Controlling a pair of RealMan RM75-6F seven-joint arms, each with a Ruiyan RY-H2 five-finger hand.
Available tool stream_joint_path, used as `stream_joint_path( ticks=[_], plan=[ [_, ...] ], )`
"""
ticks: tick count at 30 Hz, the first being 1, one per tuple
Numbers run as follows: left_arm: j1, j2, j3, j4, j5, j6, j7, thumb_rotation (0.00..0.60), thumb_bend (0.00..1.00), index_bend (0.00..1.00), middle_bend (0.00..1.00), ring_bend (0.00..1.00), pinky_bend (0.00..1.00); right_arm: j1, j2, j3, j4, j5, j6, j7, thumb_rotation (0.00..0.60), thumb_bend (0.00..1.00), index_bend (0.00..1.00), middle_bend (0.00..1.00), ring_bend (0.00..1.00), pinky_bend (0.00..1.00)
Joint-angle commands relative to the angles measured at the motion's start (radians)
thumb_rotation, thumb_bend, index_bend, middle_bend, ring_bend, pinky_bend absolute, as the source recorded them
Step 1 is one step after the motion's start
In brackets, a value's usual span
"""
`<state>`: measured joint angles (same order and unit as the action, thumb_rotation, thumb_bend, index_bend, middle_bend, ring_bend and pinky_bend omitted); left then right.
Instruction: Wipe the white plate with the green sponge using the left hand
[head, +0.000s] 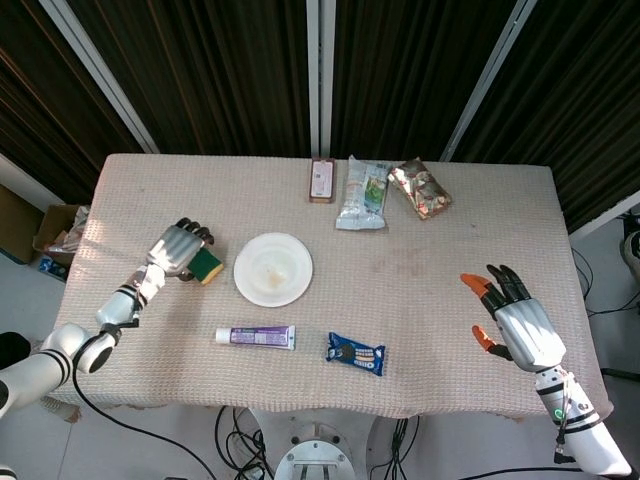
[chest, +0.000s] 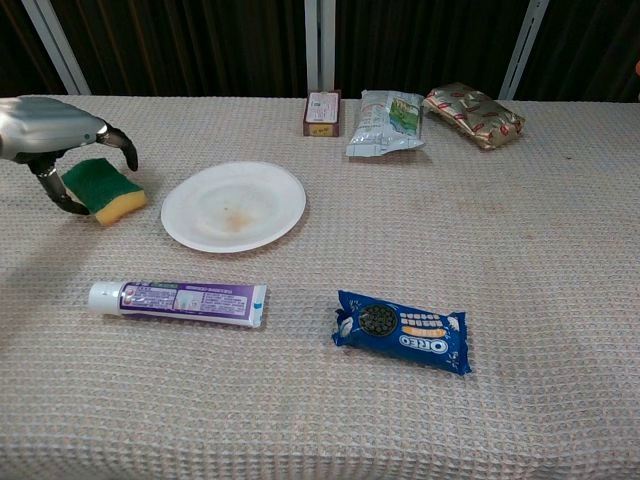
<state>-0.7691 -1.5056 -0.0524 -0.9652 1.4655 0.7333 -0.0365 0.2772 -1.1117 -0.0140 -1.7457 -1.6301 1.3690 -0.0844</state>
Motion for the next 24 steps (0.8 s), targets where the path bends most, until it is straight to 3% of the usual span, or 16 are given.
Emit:
stream_joint_path(
  ticks=[1,9,16,19,24],
  plan=[
    [-0.002,-0.003,0.006,0.012,0.003,0.004,-0.015,0.6,0.15,0.31,0.23,0.19,0.16,0.001,-0.002,0.002,-0.001,0.003,-0.006,-0.003,0.6,0.26,0.13,0.18,0.0,0.0],
    [0.0,-0.014,0.012,0.042,-0.005,0.012,-0.051,0.6,0.16,0.39,0.32,0.24,0.19,0.002,-0.007,0.008,-0.003,0.01,-0.023,-0.013,0.6,0.26,0.13,0.18,0.0,0.0],
    [0.0,-0.033,0.004,0.073,-0.018,0.027,-0.059,0.6,0.17,0.55,0.51,0.39,0.27,0.003,-0.007,0.012,-0.007,0.016,-0.035,-0.022,0.6,0.26,0.13,0.18,0.0,0.0],
    [0.003,-0.017,-0.002,0.051,-0.021,0.047,-0.048,0.6,0.17,0.57,0.54,0.42,0.29,0.003,-0.006,0.014,-0.008,0.015,-0.036,-0.022,0.6,0.26,0.13,0.18,0.0,0.0],
    [0.007,0.056,-0.024,-0.104,-0.03,0.123,0.151,0.6,0.17,0.56,0.54,0.42,0.3,0.007,-0.007,0.017,-0.002,0.014,-0.044,-0.015,0.6,0.26,0.13,0.18,0.0,0.0]
  ],
)
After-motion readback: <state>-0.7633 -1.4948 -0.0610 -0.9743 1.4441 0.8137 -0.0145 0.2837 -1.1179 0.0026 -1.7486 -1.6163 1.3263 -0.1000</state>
